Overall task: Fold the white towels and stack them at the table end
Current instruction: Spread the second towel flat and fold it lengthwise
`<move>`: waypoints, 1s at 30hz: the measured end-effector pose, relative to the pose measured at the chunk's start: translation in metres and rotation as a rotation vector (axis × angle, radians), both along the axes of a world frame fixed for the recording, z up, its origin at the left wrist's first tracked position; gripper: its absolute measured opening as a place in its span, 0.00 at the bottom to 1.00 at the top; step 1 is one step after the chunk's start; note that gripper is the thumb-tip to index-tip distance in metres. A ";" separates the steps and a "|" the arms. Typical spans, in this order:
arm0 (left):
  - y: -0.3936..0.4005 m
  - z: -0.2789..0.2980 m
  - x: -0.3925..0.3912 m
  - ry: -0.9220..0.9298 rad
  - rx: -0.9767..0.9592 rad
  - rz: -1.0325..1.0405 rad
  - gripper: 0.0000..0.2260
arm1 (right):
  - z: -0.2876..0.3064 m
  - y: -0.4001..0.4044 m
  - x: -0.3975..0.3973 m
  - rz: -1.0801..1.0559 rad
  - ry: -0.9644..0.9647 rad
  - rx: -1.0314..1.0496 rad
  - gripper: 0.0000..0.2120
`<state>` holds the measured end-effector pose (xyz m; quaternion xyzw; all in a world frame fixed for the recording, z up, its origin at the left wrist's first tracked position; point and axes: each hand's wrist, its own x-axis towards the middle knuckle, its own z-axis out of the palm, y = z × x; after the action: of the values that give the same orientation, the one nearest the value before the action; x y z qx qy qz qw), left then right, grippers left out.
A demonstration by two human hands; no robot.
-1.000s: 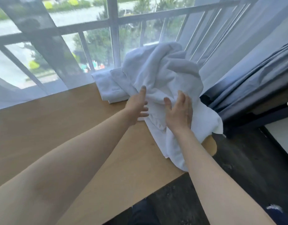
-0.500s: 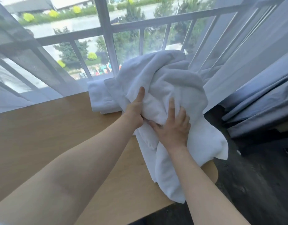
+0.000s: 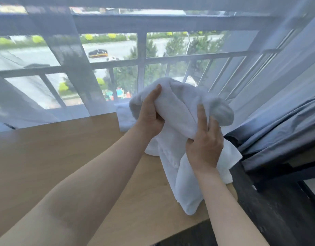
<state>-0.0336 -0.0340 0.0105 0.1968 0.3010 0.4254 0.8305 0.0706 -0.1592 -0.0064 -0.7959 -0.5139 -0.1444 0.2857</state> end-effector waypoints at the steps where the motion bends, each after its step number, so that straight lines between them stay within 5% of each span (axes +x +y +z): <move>1: -0.001 0.008 -0.018 -0.040 -0.023 0.038 0.20 | 0.009 -0.003 -0.013 0.031 -0.041 0.026 0.43; 6: -0.009 0.033 -0.145 -0.190 -0.093 0.214 0.20 | 0.038 -0.022 -0.106 0.195 -0.177 0.050 0.43; 9: -0.025 0.041 -0.256 -0.247 0.035 0.277 0.29 | 0.041 -0.038 -0.178 0.356 -0.176 0.042 0.43; 12: -0.043 0.035 -0.368 -0.268 0.169 0.371 0.28 | 0.035 -0.044 -0.252 0.474 -0.223 0.021 0.42; 15: -0.071 0.010 -0.464 -0.210 0.196 0.463 0.27 | 0.017 -0.042 -0.324 0.615 -0.254 -0.006 0.42; 21: -0.137 -0.070 -0.615 -0.063 -0.045 0.702 0.31 | -0.049 -0.041 -0.450 0.927 -0.232 -0.189 0.45; 25: -0.174 -0.107 -0.670 0.189 -0.234 0.772 0.33 | -0.100 -0.044 -0.494 1.007 -0.206 -0.346 0.47; 30: -0.185 -0.126 -0.708 0.376 -0.227 0.789 0.41 | -0.146 -0.047 -0.526 1.040 -0.065 -0.458 0.47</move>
<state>-0.7418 -0.2193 -0.1154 0.0488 0.5432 0.6306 0.5522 -0.4556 -0.2066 -0.1525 -0.4748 -0.8649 0.1060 0.1232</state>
